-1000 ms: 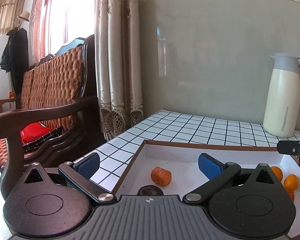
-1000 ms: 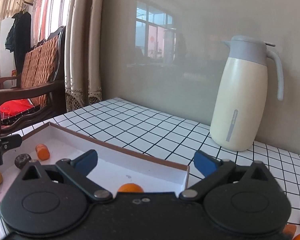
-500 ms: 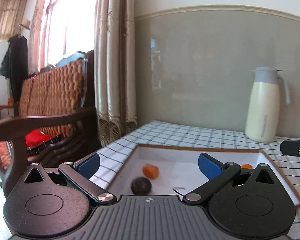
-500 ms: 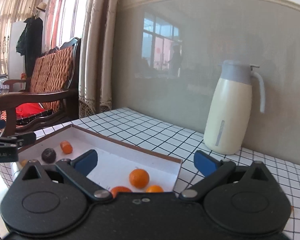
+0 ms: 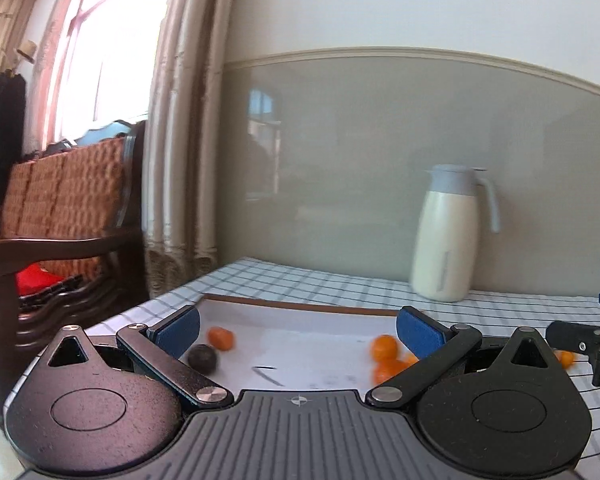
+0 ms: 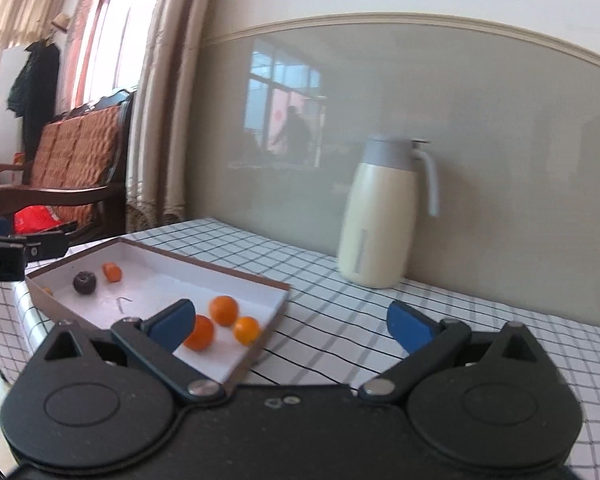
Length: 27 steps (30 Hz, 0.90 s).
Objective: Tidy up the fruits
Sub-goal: 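Withdraw both open grippers from the box toward the remaining fruit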
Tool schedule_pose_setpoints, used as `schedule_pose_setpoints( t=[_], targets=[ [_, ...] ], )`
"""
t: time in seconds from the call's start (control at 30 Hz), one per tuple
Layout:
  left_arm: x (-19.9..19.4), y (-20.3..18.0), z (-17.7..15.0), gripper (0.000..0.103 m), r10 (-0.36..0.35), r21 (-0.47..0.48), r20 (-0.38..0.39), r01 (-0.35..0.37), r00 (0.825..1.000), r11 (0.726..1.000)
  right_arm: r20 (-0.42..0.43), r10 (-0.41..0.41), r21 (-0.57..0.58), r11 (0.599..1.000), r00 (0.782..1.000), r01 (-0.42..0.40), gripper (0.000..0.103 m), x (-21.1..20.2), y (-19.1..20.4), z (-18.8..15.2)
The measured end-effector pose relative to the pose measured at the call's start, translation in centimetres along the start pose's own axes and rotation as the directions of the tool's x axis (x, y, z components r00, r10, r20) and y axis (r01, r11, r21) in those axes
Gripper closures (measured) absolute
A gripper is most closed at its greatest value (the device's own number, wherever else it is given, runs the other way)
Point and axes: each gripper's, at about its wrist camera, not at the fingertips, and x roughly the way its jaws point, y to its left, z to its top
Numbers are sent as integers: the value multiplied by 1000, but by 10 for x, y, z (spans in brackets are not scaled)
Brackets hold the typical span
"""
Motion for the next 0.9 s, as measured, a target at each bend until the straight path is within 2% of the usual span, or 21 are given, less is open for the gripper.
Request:
schedule_pose_setpoints(
  t=[0.03,0.27,0.37,0.6,0.73,0.9],
  targets=[
    [-3,-7,-2,0,-17,5,1,17,1000,1000,12,-43,12,999,999,43,7,-10,-10,-2],
    [-11,-59,-10,0,-118,94,-9,118,993,989,7,-137,75,988,991,136,10,-31,-49,-11],
    [-12,-76,-13,0,-154,104,-8,154,988,983,-7,-157,90,983,987,158,12,-40,-64,-17],
    [-8,-113,-23,0,-219,142,-46,223,975,964,-50,-199,68,977,979,202,28,-50,-86,-27],
    [-4,-138,-29,0,-265,177,-61,272,962,946,-66,-214,87,972,974,220,34,-56,-99,-36],
    [2,-164,-36,0,-290,210,-81,301,954,930,-94,-219,98,969,971,228,36,-53,-114,-45]
  ],
)
